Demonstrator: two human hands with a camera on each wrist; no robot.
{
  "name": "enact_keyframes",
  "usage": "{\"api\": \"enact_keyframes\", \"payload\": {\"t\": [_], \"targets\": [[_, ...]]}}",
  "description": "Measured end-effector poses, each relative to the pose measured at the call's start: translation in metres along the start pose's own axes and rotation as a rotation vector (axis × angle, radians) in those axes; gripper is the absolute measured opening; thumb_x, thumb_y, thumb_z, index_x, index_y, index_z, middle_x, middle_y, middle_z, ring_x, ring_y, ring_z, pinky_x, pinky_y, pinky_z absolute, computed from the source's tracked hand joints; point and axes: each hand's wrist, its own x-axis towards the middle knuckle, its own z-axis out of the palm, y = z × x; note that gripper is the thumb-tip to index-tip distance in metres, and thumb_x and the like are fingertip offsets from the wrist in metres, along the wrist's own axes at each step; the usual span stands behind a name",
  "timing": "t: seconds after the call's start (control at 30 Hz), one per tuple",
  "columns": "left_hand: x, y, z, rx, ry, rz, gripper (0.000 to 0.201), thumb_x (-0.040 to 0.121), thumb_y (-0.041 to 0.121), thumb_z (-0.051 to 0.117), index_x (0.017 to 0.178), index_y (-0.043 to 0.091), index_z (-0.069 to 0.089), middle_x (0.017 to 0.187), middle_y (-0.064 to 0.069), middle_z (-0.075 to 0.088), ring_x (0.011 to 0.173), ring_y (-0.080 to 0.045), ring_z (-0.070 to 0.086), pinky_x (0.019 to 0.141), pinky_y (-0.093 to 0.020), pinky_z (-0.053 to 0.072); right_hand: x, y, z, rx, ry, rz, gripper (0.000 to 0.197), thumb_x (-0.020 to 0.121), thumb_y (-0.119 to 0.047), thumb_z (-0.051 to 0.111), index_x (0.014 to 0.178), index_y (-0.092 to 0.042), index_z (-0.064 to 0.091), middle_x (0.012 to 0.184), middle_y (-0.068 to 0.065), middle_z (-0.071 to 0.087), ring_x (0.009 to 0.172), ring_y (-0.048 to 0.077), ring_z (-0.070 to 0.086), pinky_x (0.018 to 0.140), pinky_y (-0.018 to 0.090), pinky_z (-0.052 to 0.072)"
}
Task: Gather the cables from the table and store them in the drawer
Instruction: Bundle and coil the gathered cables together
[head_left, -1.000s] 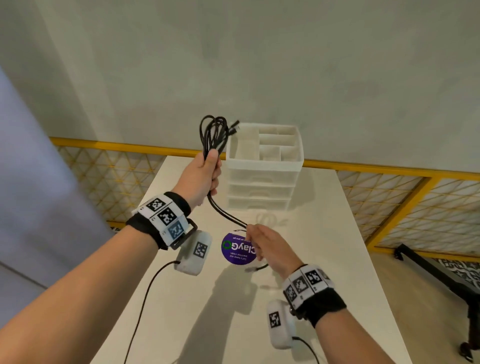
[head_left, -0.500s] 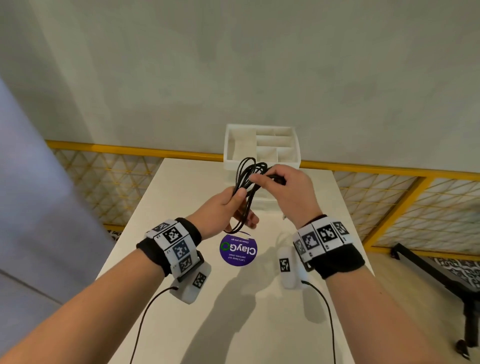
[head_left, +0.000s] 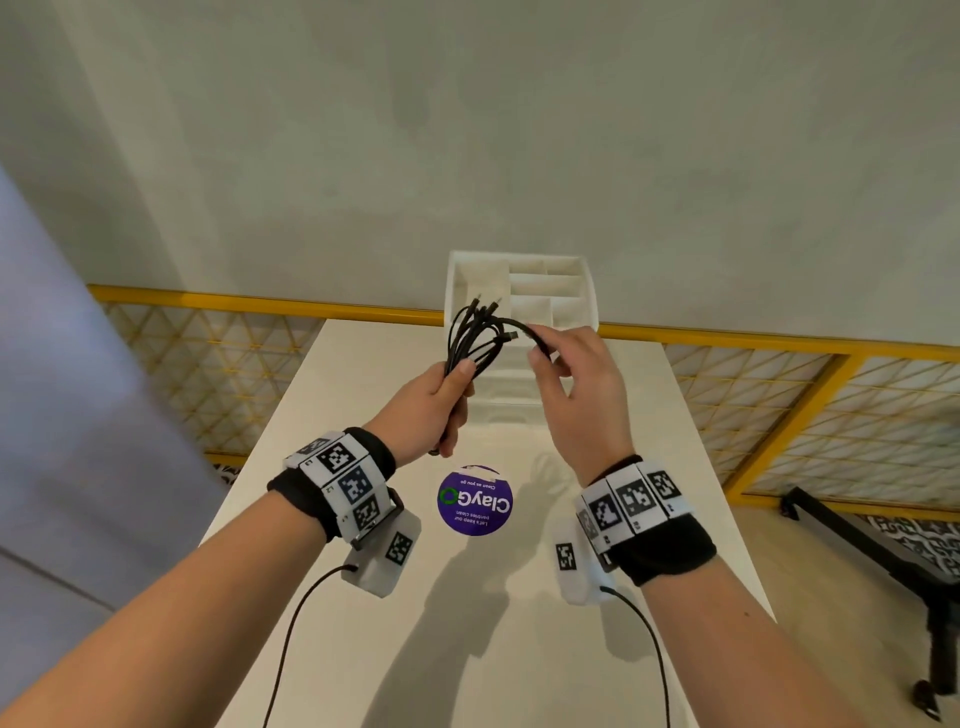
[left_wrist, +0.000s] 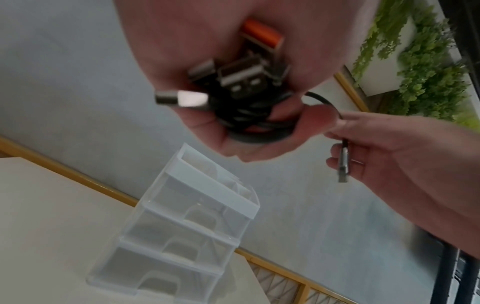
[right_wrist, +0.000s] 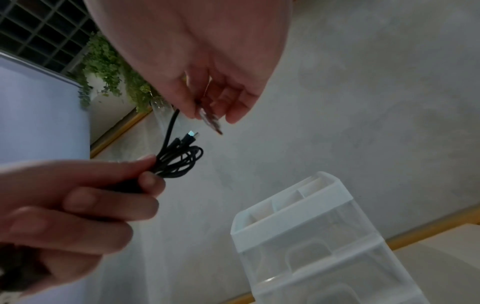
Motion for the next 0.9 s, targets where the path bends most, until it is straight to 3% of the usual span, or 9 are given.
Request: {"api": "enact_keyframes", "payload": {"t": [0.2, 0.33, 0.43, 0.5, 0.57, 0.63, 0.7, 0.77, 0.9], "targets": [[-0.008, 0.005, 0.006, -0.031, -0.146, -0.003, 0.033, 0.098, 0.045, 0.032, 0.08, 0.02, 0.046, 0.056, 0.004, 0.045, 0.04, -0.016, 0.042, 0.045, -0.029, 0.035, 0.025, 0.017, -0.008, -0.091, 0.148, 0.014, 0.029, 0.093, -0.018, 0.057, 0.121, -0.016, 0.066, 0.098, 0.005, 0.061, 0.092, 0.02, 0.056, 0.08, 0.028, 0.048], [-0.011, 0.014, 0.013, -0.081, -0.145, 0.017, 0.032, 0.098, 0.041, 0.033, 0.081, 0.018, 0.047, 0.058, 0.003, 0.045, 0.04, -0.015, 0.042, 0.042, -0.026, 0.035, 0.024, 0.024, 0.006, 0.101, -0.026, 0.236, 0.032, 0.094, -0.006, 0.051, 0.121, -0.015, 0.065, 0.097, 0.005, 0.064, 0.084, 0.019, 0.061, 0.081, 0.025, 0.051], [-0.01, 0.018, 0.015, -0.056, -0.091, 0.043, 0.031, 0.099, 0.039, 0.032, 0.083, 0.016, 0.046, 0.059, 0.001, 0.045, 0.039, -0.014, 0.043, 0.039, -0.019, 0.037, 0.014, 0.014, 0.016, 0.331, -0.135, 0.426, 0.036, 0.092, 0.004, 0.043, 0.107, -0.019, 0.068, 0.101, 0.012, 0.07, 0.092, 0.03, 0.066, 0.09, 0.046, 0.055], [-0.007, 0.016, 0.015, 0.002, -0.044, 0.062, 0.031, 0.099, 0.039, 0.03, 0.083, 0.017, 0.045, 0.06, -0.001, 0.046, 0.04, -0.016, 0.045, 0.04, -0.017, 0.037, 0.009, 0.008, 0.019, 0.571, -0.177, 0.521, 0.044, 0.085, 0.007, 0.042, 0.093, -0.028, 0.068, 0.103, 0.011, 0.069, 0.1, 0.034, 0.064, 0.095, 0.05, 0.051], [-0.003, 0.014, 0.014, 0.079, -0.014, 0.08, 0.031, 0.098, 0.042, 0.029, 0.086, 0.019, 0.046, 0.062, -0.003, 0.048, 0.041, -0.016, 0.047, 0.041, -0.017, 0.038, 0.006, 0.003, 0.018, 0.793, -0.229, 0.585, 0.042, 0.073, -0.001, 0.046, 0.096, -0.027, 0.07, 0.105, 0.01, 0.068, 0.102, 0.033, 0.06, 0.096, 0.047, 0.048], [0.0, 0.011, 0.016, 0.176, -0.021, 0.106, 0.034, 0.097, 0.046, 0.029, 0.096, 0.018, 0.048, 0.063, -0.003, 0.051, 0.042, -0.016, 0.049, 0.044, -0.021, 0.042, 0.006, 0.0, 0.02, 0.853, -0.269, 0.62, 0.046, 0.071, -0.018, 0.06, 0.117, -0.016, 0.059, 0.112, 0.011, 0.066, 0.103, 0.025, 0.059, 0.092, 0.043, 0.045], [0.0, 0.011, 0.02, 0.325, -0.048, 0.131, 0.036, 0.097, 0.048, 0.026, 0.111, 0.021, 0.046, 0.064, 0.002, 0.052, 0.045, -0.017, 0.053, 0.049, -0.029, 0.047, 0.008, -0.004, 0.026, 0.756, -0.239, 0.7, 0.078, 0.061, -0.044, 0.077, 0.126, -0.013, 0.048, 0.117, 0.009, 0.066, 0.106, 0.022, 0.061, 0.093, 0.04, 0.047], [-0.002, 0.012, 0.026, 0.496, -0.057, 0.148, 0.036, 0.098, 0.045, 0.023, 0.119, 0.023, 0.042, 0.067, 0.003, 0.055, 0.051, -0.024, 0.059, 0.054, -0.037, 0.051, 0.011, -0.011, 0.032, 0.677, -0.16, 0.767, 0.091, 0.051, -0.053, 0.084, 0.122, -0.007, 0.049, 0.111, 0.011, 0.068, 0.104, 0.023, 0.065, 0.093, 0.04, 0.05], [0.002, 0.007, 0.03, 0.757, -0.022, 0.179, 0.041, 0.097, 0.045, 0.021, 0.114, 0.014, 0.04, 0.073, -0.01, 0.062, 0.055, -0.028, 0.059, 0.053, -0.041, 0.046, 0.012, -0.011, 0.036, 0.607, 0.001, 0.82, 0.048, 0.067, -0.035, 0.079, 0.104, -0.01, 0.063, 0.093, 0.003, 0.07, 0.088, 0.019, 0.066, 0.082, 0.035, 0.053]]}}
